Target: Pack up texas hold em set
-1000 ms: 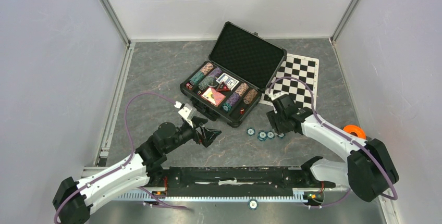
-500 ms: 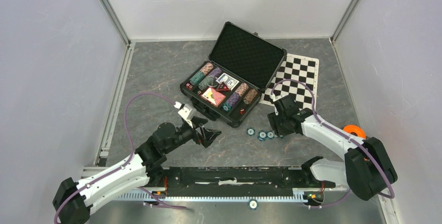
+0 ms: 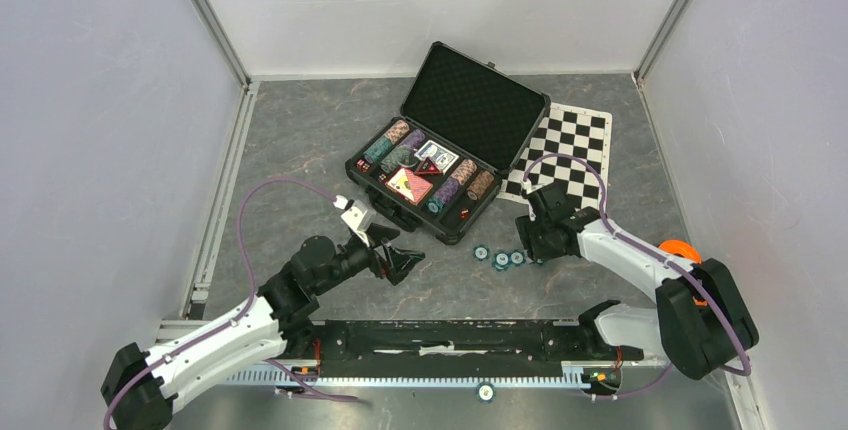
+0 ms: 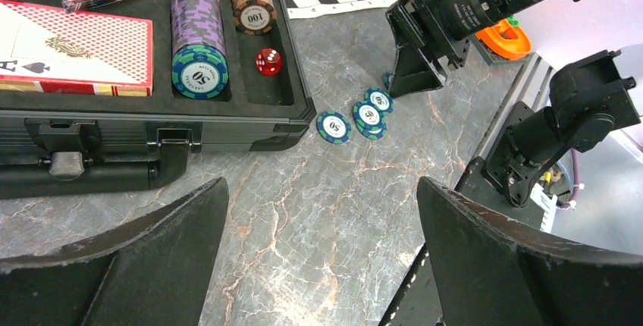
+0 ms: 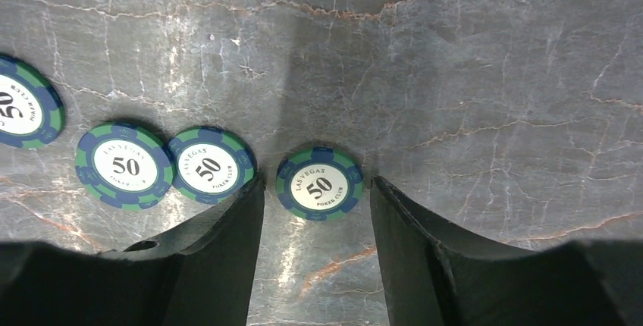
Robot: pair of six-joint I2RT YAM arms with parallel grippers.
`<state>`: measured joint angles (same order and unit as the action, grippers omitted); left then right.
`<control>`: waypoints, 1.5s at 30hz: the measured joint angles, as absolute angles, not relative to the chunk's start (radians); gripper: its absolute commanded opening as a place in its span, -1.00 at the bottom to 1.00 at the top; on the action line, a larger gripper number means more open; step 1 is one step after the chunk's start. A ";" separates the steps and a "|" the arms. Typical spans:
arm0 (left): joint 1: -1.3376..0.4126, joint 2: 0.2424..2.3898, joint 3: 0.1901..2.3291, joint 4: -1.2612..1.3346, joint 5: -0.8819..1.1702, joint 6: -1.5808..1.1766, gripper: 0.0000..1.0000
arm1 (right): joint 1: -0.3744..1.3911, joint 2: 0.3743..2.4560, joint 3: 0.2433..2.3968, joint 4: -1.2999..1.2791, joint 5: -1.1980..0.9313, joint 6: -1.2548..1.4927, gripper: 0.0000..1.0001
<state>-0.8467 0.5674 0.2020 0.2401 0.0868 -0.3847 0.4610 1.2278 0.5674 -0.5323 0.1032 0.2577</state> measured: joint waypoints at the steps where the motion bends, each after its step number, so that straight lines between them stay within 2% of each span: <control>1: -0.847 0.566 0.202 0.240 0.088 -0.385 0.99 | 0.458 1.232 0.570 -0.532 0.097 0.259 0.19; 7: -0.847 0.550 0.201 0.236 0.088 -0.385 0.99 | 0.445 1.238 0.574 -0.532 0.082 0.273 0.15; 14: -0.847 0.544 0.201 0.233 0.089 -0.385 0.99 | 0.424 1.238 0.574 -0.534 0.072 0.280 -0.02; 20: -0.847 0.540 0.200 0.233 0.091 -0.385 0.99 | 0.422 1.240 0.576 -0.538 0.077 0.284 -0.03; 23: -0.847 0.538 0.200 0.233 0.093 -0.385 0.99 | 0.422 1.248 0.582 -0.542 0.079 0.283 -0.11; 45: -0.847 0.622 0.199 0.249 0.107 -0.385 0.99 | 0.430 1.206 0.605 -0.595 0.046 0.254 -0.17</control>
<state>-0.8467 0.6216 0.1989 0.2493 0.1074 -0.3851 0.4301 1.2064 0.6052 -0.5949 0.0463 0.2543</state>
